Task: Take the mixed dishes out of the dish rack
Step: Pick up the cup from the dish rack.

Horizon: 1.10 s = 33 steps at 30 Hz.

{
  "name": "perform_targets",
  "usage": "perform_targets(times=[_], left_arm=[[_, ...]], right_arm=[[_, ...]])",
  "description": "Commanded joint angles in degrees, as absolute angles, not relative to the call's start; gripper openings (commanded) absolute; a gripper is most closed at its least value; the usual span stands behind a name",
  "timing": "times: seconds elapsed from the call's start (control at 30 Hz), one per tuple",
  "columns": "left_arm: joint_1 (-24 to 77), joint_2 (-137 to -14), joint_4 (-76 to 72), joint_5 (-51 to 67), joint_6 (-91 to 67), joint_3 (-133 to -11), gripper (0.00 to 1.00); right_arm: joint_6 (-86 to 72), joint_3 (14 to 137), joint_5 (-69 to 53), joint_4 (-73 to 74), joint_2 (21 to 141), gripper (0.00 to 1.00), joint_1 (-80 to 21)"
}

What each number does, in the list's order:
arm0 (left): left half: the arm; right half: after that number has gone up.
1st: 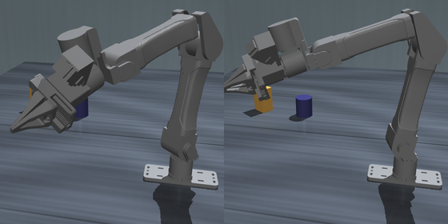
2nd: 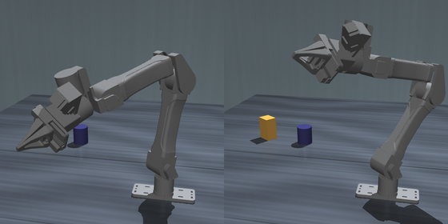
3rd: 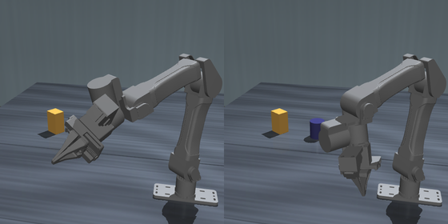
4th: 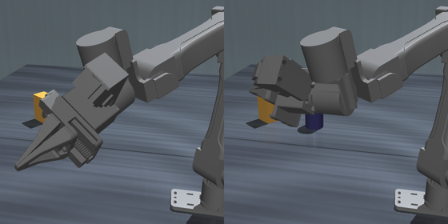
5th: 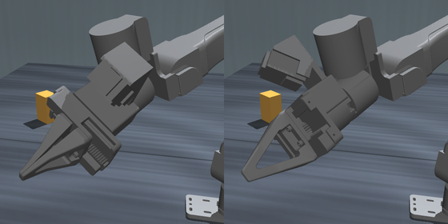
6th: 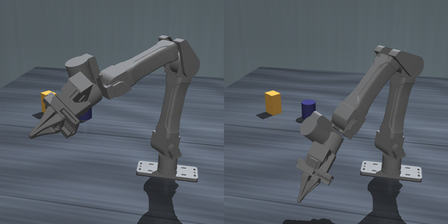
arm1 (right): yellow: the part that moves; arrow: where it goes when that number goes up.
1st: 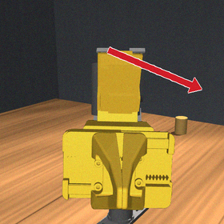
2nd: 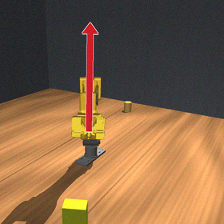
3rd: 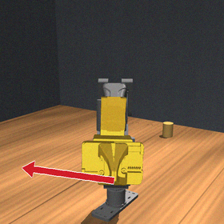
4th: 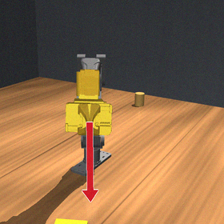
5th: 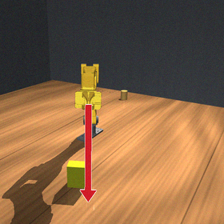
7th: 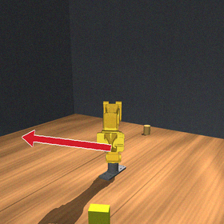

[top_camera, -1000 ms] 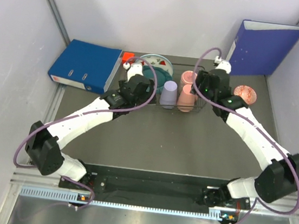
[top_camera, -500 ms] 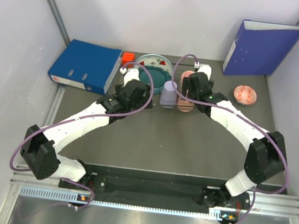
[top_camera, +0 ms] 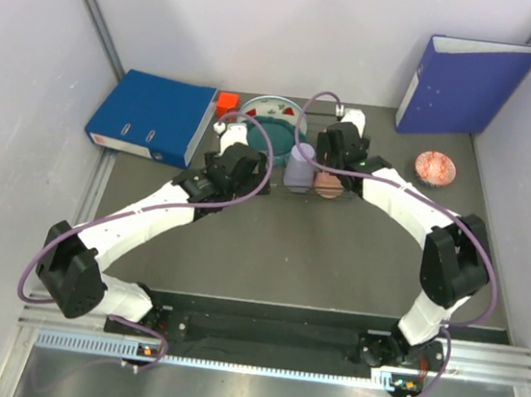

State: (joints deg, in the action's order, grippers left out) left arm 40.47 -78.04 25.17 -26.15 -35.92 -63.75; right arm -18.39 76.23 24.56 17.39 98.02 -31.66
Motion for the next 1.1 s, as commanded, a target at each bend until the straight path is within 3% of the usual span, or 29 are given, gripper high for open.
perform_targets(times=[0.0,0.07,0.3,0.7,0.77,0.8,0.87,0.9,1.07], left_arm=[[40.52,-76.82,22.68,-26.02,-35.51,-63.19,0.99],[40.43,-76.73,22.68,-26.1,-35.42,-63.19,0.99],[40.43,-76.82,22.68,-25.93,-35.77,-63.28,0.99],[40.43,-74.8,23.82,-29.71,-36.56,-66.36,0.99],[40.34,-73.05,22.69,-30.41,-38.66,-65.92,0.99],[40.25,-71.99,21.28,-30.32,-39.37,-65.31,0.99],[39.29,-67.27,11.93,-23.79,-39.64,-60.31,0.99],[38.42,-65.41,7.86,-19.99,-40.16,-58.03,0.99],[28.84,-59.94,-9.72,8.12,-49.82,-49.4,0.99]], right_arm=[[-17.93,79.37,24.79,16.26,99.4,0.74,-32.26],[-18.19,78.84,24.79,15.91,98.97,0.72,-32.26],[-18.37,76.99,26.1,15.47,94.93,0.45,-32.34],[-19.51,84.38,22.51,21.36,75.42,0.41,-35.33],[-21.0,80.62,19.71,19.26,70.43,0.37,-35.16],[-22.14,78.94,18.47,18.29,68.57,0.26,-34.46],[-26.35,72.29,10.78,13.38,63.49,0.14,-32.53],[-28.19,69.9,7.85,11.53,61.98,0.0,-29.82],[-40.15,54.36,-11.56,-7.44,54.33,0.0,-23.83]])
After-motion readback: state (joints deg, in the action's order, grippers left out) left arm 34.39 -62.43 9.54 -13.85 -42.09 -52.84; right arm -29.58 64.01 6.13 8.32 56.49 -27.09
